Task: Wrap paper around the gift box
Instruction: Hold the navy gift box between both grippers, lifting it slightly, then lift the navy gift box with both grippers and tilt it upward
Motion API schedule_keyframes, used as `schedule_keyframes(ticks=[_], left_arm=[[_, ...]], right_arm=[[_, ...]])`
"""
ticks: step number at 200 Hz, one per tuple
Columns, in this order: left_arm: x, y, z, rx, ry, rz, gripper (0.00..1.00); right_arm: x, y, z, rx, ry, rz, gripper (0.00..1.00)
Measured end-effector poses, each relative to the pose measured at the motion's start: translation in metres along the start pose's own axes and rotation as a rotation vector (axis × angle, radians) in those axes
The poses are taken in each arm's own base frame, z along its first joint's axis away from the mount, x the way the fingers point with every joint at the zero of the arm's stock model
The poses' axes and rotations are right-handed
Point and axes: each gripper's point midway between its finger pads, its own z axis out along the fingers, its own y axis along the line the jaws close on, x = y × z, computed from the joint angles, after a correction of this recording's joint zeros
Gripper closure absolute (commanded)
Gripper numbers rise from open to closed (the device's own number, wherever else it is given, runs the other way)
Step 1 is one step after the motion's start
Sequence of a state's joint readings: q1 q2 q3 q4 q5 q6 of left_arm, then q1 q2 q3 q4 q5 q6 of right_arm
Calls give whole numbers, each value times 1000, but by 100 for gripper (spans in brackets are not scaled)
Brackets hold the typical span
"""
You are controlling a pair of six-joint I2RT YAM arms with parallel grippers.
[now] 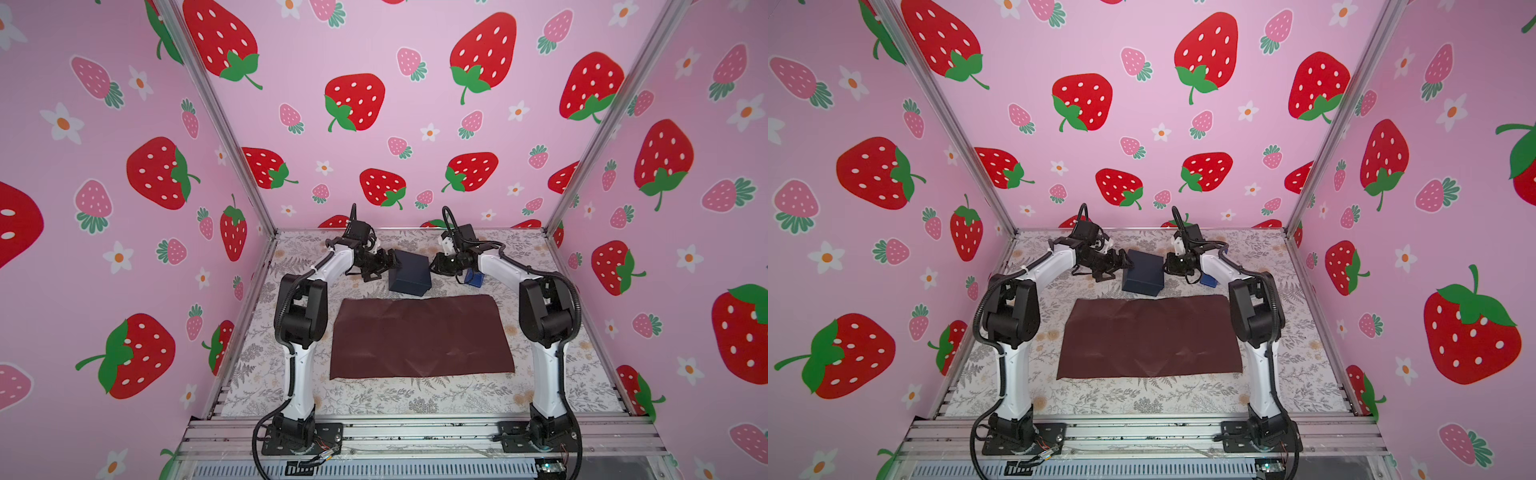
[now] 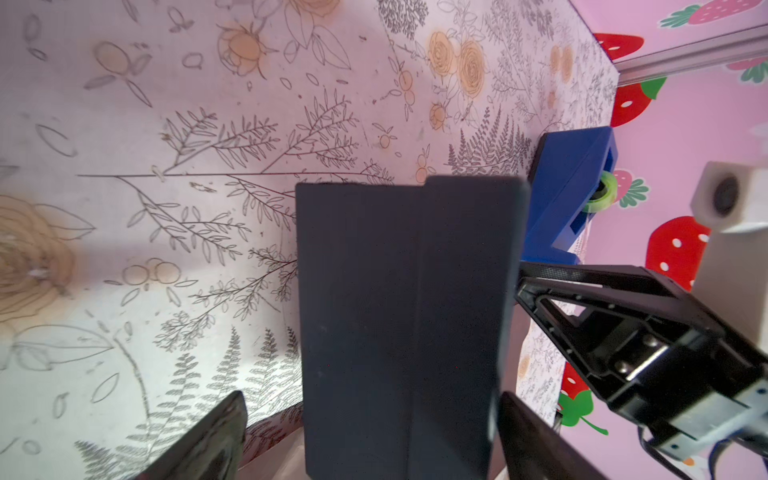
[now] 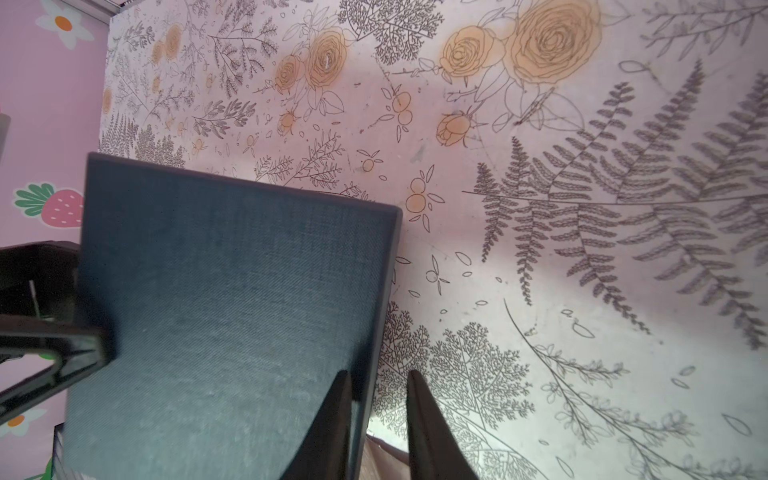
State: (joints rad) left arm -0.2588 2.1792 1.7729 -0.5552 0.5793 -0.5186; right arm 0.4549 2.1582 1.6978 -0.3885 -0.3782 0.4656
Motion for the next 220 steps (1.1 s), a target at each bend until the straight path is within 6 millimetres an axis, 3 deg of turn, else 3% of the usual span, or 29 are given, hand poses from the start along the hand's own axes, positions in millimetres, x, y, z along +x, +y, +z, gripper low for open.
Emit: schedule_keyframes(ticks=[22, 40, 83, 117, 142, 172, 192, 220], left_arm=[[4, 3, 11, 36, 20, -26, 3], [9, 7, 19, 54, 39, -54, 7], [5, 2, 23, 92, 27, -69, 7], [4, 1, 22, 97, 22, -66, 6], [4, 2, 22, 92, 22, -64, 6], [4, 3, 22, 88, 20, -62, 6], [4, 3, 23, 87, 19, -62, 6], [4, 3, 22, 87, 19, -63, 6]], right_arm=[[2, -4, 1, 15, 6, 2, 75], [16, -11, 3, 34, 46, 16, 75], [23, -15, 4, 49, 69, 25, 74], [23, -12, 2, 38, 69, 32, 64], [20, -3, -11, 14, 48, 38, 57], [6, 27, -30, -98, -2, 31, 49], [2, 42, -29, -178, -6, 45, 45], [8, 45, -18, -222, 26, 79, 45]])
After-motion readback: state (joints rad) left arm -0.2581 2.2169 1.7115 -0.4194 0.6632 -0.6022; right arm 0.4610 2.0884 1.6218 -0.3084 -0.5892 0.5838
